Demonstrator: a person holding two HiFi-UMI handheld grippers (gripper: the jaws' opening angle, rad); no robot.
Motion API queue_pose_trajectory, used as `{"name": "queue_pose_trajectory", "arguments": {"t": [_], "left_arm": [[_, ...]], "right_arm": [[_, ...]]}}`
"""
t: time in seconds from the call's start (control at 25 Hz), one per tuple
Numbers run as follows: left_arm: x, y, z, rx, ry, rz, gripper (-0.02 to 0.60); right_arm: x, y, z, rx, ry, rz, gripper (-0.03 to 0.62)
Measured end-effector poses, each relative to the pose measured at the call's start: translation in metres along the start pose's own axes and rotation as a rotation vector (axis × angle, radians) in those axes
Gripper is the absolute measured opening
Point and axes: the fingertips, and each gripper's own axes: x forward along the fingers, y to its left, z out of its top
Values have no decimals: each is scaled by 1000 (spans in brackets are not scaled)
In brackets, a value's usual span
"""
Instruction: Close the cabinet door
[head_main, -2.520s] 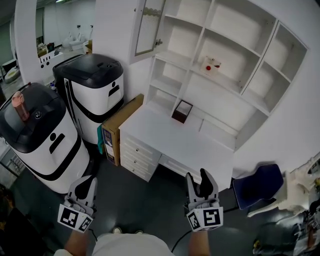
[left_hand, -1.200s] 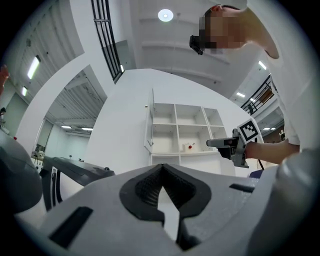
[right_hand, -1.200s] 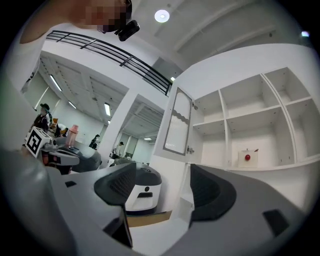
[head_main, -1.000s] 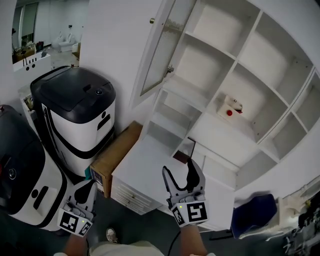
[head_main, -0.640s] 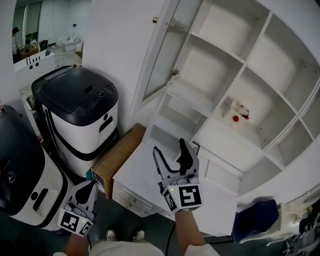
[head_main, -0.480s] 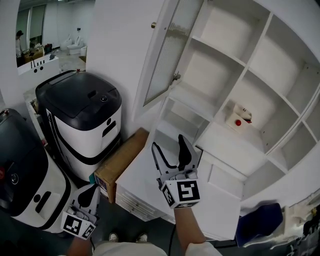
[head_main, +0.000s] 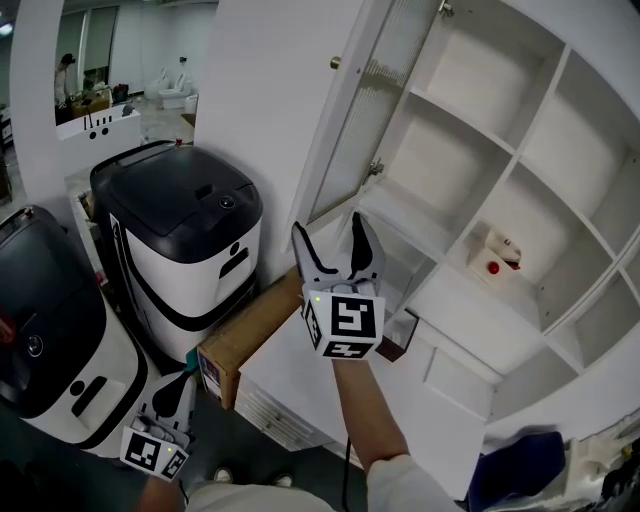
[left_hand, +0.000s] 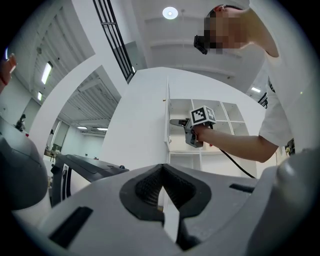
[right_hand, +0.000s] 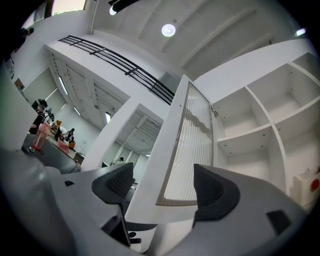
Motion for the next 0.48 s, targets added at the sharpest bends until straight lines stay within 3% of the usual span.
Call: {"name": "queue_pose_trajectory", "arguments": {"t": [0.48], "left_arm": [[-18, 38, 5, 22, -9, 105, 5]], "right_arm": [[62, 14, 2, -36, 7, -29, 352]]}}
